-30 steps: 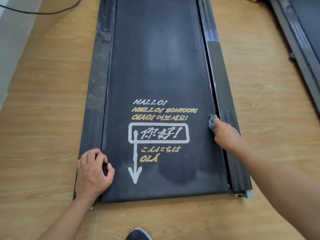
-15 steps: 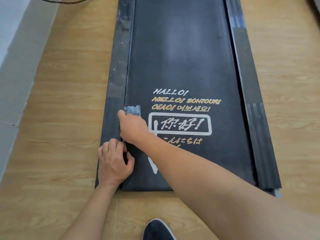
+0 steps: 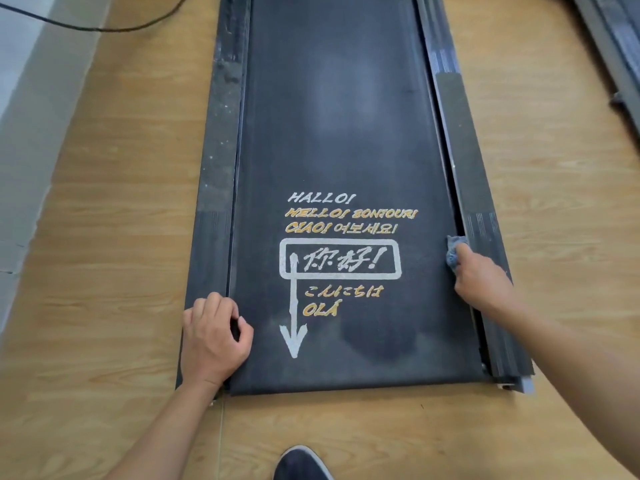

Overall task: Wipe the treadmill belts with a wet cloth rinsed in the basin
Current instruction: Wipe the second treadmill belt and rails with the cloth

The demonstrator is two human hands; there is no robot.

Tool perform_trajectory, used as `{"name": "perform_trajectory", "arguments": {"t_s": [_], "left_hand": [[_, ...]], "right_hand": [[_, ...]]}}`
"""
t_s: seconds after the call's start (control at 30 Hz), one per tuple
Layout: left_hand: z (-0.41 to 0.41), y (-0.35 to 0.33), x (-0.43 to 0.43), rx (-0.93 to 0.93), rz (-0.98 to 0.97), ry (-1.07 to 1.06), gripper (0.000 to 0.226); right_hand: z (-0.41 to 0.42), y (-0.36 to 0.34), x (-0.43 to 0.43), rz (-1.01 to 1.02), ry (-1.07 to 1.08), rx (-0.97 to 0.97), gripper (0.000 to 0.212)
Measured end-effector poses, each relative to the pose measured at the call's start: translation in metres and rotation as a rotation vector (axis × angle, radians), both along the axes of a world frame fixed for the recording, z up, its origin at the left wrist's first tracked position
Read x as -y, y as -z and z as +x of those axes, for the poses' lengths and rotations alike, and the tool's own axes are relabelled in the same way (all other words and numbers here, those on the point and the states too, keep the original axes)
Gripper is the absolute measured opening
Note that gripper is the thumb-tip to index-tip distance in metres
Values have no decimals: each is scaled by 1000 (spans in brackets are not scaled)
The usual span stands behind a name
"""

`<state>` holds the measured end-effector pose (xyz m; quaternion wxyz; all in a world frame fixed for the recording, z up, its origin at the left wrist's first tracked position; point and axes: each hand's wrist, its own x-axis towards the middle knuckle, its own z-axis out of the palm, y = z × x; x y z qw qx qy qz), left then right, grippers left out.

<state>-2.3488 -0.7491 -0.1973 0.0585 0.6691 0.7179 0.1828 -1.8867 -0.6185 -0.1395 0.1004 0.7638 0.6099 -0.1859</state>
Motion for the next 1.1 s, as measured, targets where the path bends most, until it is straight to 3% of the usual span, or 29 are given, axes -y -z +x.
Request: {"name": "perform_trajectory", "arguments": {"t_s": [0.13, 0.33, 0.43, 0.5, 0.63, 0.83, 0.97, 1.1], "left_hand": [[-1, 1, 0, 18, 3, 19, 13], [-2, 0, -1, 27, 18, 49, 19], [-4, 0, -1, 25, 12, 68, 17], [-5, 1, -1, 17, 9, 76, 16], [-6, 2, 0, -17, 23, 71, 18], [-5, 7, 4, -14, 33, 62, 19], [-1, 2, -4, 26, 32, 67, 18], [-3, -2, -1, 44, 4, 59, 19]], "right_hand": [[-59, 7, 4, 119, 21, -137, 13], [-283, 19, -18, 128, -426, -342, 24], [-370, 16, -23, 55, -608, -294, 30], [-386, 15, -23, 62, -661, -245, 29], [-330, 13, -16, 53, -687, -235, 45], [-142, 14, -8, 20, -294, -211, 55], [-20, 6, 5, 24, -29, -39, 26], [-6, 13, 21, 25, 34, 25, 17]]}}
